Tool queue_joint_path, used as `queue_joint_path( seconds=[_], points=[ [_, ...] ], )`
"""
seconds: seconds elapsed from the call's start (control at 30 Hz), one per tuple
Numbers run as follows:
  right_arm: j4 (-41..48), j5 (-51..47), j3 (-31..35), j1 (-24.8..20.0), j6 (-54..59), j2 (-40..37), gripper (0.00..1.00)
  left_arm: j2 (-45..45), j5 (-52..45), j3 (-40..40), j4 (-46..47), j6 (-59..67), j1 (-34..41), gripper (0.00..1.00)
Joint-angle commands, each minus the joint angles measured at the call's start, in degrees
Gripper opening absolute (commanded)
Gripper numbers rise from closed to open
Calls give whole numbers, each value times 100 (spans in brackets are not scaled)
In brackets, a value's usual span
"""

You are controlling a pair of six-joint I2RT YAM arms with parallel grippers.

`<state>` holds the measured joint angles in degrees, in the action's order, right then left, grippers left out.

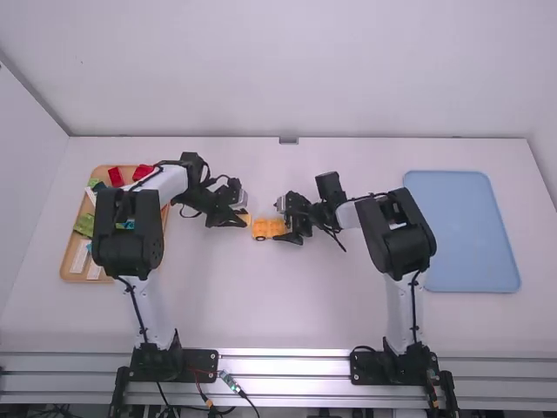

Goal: Assemble lego blocks to make yellow taxi

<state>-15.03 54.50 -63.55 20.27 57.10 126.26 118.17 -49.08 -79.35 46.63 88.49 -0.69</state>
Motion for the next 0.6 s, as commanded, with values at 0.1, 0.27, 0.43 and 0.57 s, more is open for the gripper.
queue_joint_path(
  seconds=[0.1, 0.27, 0.43, 0.57],
  points=[
    [-181, 144, 247, -81, -772, 96, 99, 77, -113, -86, -101, -63, 313, 18],
    [166, -59, 57, 76, -739, 96, 99, 77, -98, -86, -144, -61, 463, 17],
    [369, -111, -35, 116, -750, 96, 99, 77, -109, -86, -118, -63, 485, 15],
    [330, -96, -17, 122, -778, 96, 99, 77, -139, -86, -125, -61, 483, 13]
  ],
)
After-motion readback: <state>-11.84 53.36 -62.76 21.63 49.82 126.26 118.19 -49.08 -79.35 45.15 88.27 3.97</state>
